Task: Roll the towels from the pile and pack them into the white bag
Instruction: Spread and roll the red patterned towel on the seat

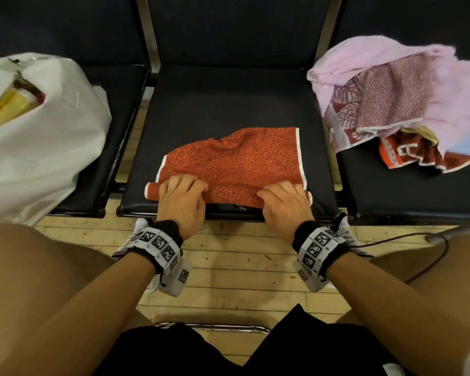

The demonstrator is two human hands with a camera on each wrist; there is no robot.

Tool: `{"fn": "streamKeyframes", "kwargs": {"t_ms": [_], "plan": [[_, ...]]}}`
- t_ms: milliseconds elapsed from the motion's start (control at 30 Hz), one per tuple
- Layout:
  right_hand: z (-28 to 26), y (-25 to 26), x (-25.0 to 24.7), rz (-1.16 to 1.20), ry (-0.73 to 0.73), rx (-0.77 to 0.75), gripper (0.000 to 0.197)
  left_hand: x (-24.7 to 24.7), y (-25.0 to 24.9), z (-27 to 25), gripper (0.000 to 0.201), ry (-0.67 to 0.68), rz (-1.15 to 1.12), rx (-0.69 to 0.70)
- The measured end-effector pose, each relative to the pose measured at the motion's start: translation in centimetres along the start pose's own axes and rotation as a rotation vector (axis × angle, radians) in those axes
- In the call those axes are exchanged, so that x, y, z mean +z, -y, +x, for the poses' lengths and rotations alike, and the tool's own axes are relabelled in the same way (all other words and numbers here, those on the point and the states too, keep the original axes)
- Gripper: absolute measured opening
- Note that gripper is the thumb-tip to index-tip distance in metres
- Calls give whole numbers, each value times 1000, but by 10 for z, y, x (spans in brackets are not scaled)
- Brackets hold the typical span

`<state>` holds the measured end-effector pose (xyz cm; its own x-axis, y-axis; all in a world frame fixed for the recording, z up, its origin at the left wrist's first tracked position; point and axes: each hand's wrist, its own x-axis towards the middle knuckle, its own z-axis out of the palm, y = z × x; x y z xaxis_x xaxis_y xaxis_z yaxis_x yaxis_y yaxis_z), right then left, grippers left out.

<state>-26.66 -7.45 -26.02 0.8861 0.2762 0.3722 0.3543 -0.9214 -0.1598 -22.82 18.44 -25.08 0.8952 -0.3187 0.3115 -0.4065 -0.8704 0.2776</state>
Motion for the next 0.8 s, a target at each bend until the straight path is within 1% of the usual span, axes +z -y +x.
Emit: {"fn": "streamKeyframes", "kwargs": {"t_ms": [67, 100, 200, 233, 367, 433, 500, 567, 600, 667, 700, 733, 800], "plan": [[-1, -1, -1, 12, 55, 30, 30, 2, 4, -1, 20, -3, 37, 30], [-2, -2, 0, 10, 82, 40, 34, 3, 6, -1, 22, 14, 52, 34], [0, -4, 2, -3, 123, 62, 36, 4, 9, -4, 38, 126, 105, 57], [2, -5, 1, -8, 131, 68, 36, 4, 11, -3, 40, 145, 114, 60], [10, -3, -9, -69, 231, 103, 41, 1, 7, 0, 37, 118, 123, 45], [12, -2, -12, -36, 281, 112, 41, -1, 2, 0, 36, 122, 133, 35], [11, -1, -14, 33, 253, 112, 35, -3, 1, 1, 36, 156, 125, 12], [9, -2, -14, 110, 150, 118, 25, -4, 2, 3, 33, 155, 90, -4], [9, -2, -14, 120, 98, 111, 20, -5, 3, 4, 29, 127, 68, -5], [10, -3, -10, 46, 40, 60, 14, -5, 3, 4, 20, 41, 45, 13], [9, -3, -7, -8, 23, 25, 16, -4, 4, 3, 15, 8, 51, 38], [9, -2, -4, -45, 13, -3, 20, -3, 4, 3, 16, -12, 62, 65], [8, 2, -4, -55, 17, -7, 26, -1, 5, 1, 28, -1, 82, 80]]}}
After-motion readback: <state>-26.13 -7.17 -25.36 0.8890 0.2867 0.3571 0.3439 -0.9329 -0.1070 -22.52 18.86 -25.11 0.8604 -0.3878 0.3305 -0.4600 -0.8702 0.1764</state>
